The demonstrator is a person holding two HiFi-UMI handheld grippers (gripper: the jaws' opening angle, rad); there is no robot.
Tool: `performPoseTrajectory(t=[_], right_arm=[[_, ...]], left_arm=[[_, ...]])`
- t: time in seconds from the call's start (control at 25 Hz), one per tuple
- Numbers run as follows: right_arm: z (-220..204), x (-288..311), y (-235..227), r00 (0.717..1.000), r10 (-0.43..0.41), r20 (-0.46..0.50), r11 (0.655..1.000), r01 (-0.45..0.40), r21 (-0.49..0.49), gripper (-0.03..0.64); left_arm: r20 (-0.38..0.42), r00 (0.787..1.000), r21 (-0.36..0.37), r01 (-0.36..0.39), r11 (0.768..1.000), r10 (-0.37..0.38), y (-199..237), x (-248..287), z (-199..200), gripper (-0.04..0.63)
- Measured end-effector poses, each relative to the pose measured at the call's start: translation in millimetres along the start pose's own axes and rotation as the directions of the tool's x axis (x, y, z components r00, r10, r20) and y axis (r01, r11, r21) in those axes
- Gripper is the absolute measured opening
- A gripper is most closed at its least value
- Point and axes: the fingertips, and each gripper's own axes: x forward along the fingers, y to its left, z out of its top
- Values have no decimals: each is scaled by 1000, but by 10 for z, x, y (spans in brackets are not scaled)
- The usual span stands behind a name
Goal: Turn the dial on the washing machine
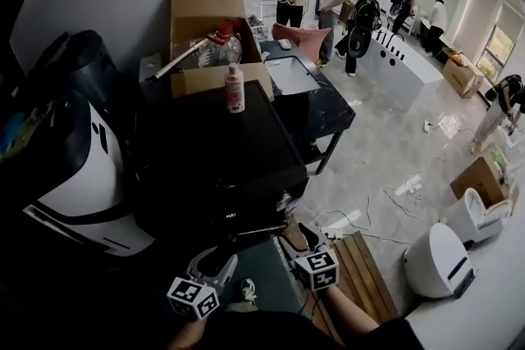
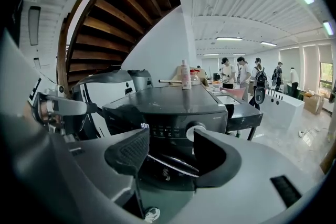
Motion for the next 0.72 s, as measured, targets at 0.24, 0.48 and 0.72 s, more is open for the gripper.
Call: performPoseTrajectory(t=[0.24, 0.48, 0.72], right_arm=[[59, 502, -102, 999, -17, -46, 997, 14, -70, 276], [42, 860, -252, 993, -53, -105, 990, 39, -135, 309], [-69, 1070, -366, 982, -87, -168, 979, 53, -195, 337]], left_arm=[[-11, 1000, 0, 14, 1000, -14, 284, 198, 96, 155], [-29, 999, 1, 36, 999, -36, 467, 352, 159, 155], [-54, 996, 1, 67, 998, -67, 515, 399, 182, 155]])
